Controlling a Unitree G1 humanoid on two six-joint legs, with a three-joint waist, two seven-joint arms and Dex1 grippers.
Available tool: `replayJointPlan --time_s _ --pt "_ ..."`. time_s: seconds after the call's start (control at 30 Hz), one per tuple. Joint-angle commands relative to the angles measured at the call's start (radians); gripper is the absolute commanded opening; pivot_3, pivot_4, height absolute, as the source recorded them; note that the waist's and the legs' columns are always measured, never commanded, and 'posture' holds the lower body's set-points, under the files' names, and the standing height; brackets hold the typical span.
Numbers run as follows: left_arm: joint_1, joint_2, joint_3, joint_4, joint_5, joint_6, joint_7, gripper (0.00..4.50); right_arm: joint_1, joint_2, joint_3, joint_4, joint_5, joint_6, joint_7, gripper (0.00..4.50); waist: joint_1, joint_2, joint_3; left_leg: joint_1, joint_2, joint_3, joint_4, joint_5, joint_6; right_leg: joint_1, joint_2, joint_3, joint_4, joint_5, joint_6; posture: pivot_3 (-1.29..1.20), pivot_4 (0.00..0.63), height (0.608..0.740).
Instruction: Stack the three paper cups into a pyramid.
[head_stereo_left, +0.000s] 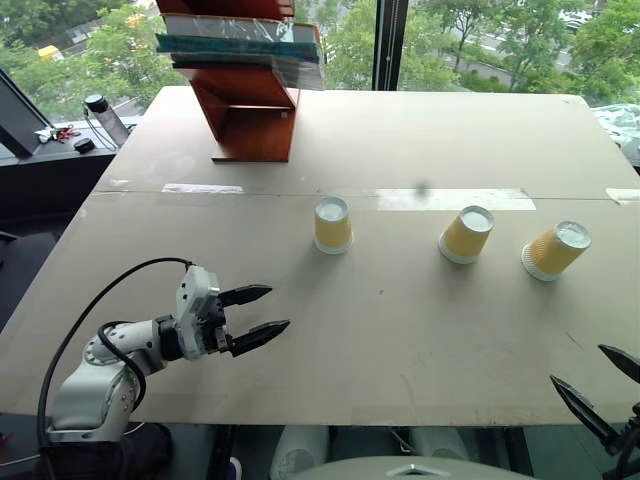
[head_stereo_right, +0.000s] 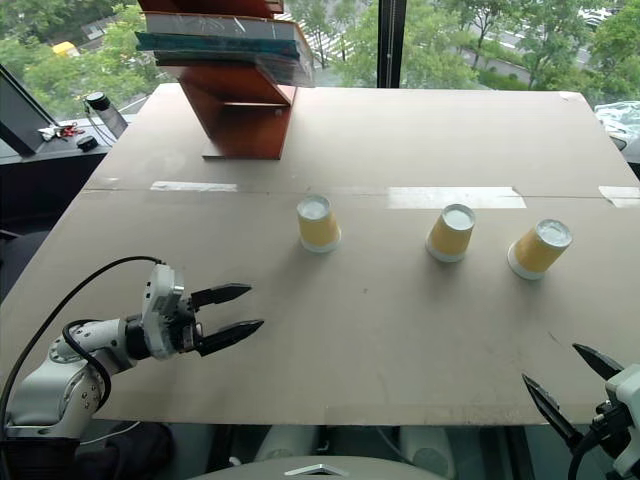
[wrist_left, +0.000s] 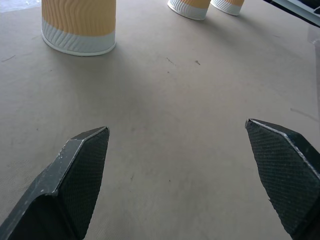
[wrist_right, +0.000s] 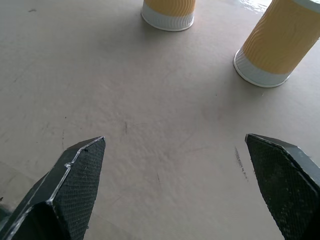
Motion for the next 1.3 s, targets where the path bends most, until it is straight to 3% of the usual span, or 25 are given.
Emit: replayJointPlan --time_s 0.03,0.1,0.2,0.27,0.5,0.67,1.2,1.3 --pt "-0.051 -0.005 0.015 -0.024 -0.035 0.014 0.015 4.50 -0.061 0.016 -0.004 -0.037 0.001 0.034 -0.081 4.43 0.004 0.000 0.000 0.000 0.000 0.000 0.000 0.000 0.000 0.000 0.000 0.000 0.000 0.000 0.000 0.00 0.150 0.740" --pt "-0.096 -0.028 -0.002 -0.055 -0.064 0.050 0.046 4.50 -0.129 0.026 0.020 -0.094 0.007 0.105 -0.190 4.43 0.005 -0.001 0.000 0.000 0.000 0.000 0.000 0.000 0.000 0.000 0.000 -0.001 0.000 0.000 0.000 0.00 0.150 0.740" --pt "-0.149 -0.050 -0.036 -0.104 -0.104 0.098 0.053 4.50 -0.273 0.015 0.062 -0.197 -0.124 0.315 -0.424 4.43 0.006 0.000 0.000 0.000 -0.001 0.000 0.004 0.000 0.000 0.000 0.001 -0.002 0.003 0.000 0.000 0.00 0.150 0.740" --pt "-0.178 -0.049 -0.053 -0.144 -0.140 0.131 0.037 4.50 -0.392 0.044 0.084 -0.211 -0.084 0.416 -0.524 4.43 0.004 -0.001 -0.001 0.001 -0.001 0.001 0.004 0.000 0.000 0.000 0.002 -0.001 0.003 0.000 0.000 0.00 0.150 0.740" --pt "-0.262 -0.057 -0.103 -0.229 -0.176 0.160 0.037 4.50 -0.720 0.121 0.143 -0.134 -0.130 0.620 -0.756 4.43 0.005 0.000 0.000 0.000 -0.002 0.000 0.003 0.000 0.000 0.000 0.008 -0.001 0.004 0.001 0.001 0.00 0.150 0.740" --pt "-0.284 -0.069 -0.123 -0.232 -0.173 0.169 0.063 4.50 -0.854 0.165 0.181 -0.041 -0.181 0.635 -0.823 4.43 0.002 0.001 0.000 0.000 -0.004 0.000 0.003 0.000 0.000 0.000 0.009 0.000 0.004 0.002 0.003 0.00 0.150 0.740" --pt "-0.259 -0.039 -0.103 -0.247 -0.196 0.167 0.042 4.50 -0.986 0.160 0.182 0.128 -0.229 0.594 -0.813 4.43 -0.021 0.001 0.001 0.000 -0.004 0.000 0.003 0.000 0.000 -0.001 0.010 0.000 0.005 0.003 0.004 0.00 0.150 0.740" --pt "-0.247 -0.035 -0.103 -0.249 -0.191 0.163 0.038 4.50 -0.991 0.155 0.178 0.136 -0.230 0.588 -0.807 3.69 -0.021 0.001 0.001 0.000 -0.004 0.001 0.003 0.000 0.000 -0.001 0.010 0.000 0.005 0.003 0.004 0.00 0.150 0.740"
